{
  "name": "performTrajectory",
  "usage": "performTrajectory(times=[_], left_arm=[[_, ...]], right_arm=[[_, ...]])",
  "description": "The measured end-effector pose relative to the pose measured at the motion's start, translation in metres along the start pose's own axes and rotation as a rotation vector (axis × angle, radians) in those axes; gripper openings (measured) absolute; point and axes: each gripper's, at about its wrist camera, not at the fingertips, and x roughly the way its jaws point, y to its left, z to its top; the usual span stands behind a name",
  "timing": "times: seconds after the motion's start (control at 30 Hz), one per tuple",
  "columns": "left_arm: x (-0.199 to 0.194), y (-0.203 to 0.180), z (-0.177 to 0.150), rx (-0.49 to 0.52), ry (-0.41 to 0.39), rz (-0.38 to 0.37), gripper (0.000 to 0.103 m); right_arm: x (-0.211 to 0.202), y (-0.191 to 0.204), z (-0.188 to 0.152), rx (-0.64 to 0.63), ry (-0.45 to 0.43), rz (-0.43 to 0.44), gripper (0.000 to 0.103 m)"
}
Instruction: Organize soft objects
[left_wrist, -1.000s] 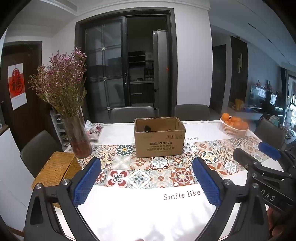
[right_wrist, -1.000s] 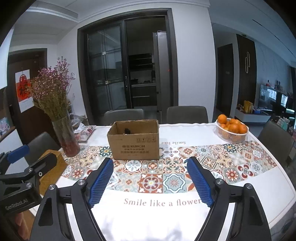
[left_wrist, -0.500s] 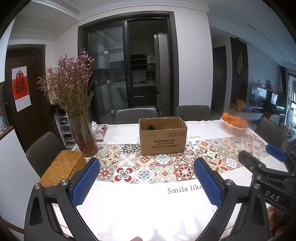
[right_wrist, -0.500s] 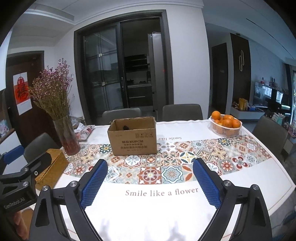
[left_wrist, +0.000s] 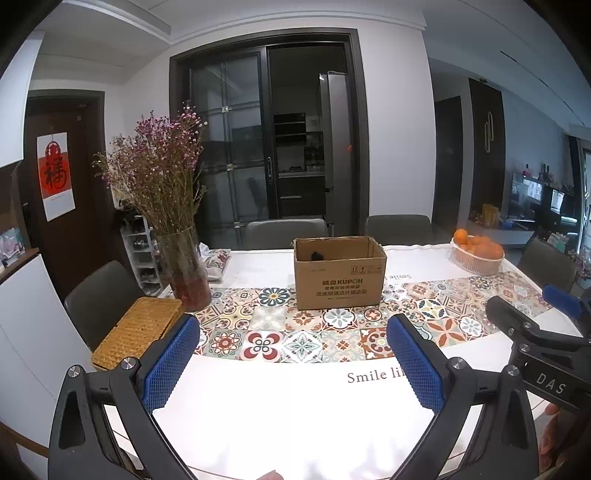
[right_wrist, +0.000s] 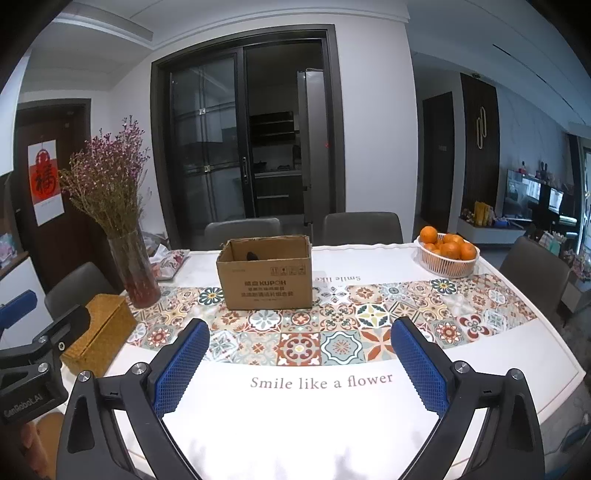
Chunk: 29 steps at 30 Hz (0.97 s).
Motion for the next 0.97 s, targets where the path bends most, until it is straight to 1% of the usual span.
performTrajectory(times=[0.13, 0.97], left_arm=[[-0.0006, -0.0006, -0.0004, 0.003, -0.009, 0.003, 0.103], [0.0054, -0.0046, -0.0032, 0.007, 0.013, -0.005, 0.103]], right_arm=[[-0.0001, 0.0005, -0.0002, -0.001, -0.002, 0.001, 0.100], [0.0024, -0.0074, -0.0025, 0.008, 0.013, -0.009, 0.100]])
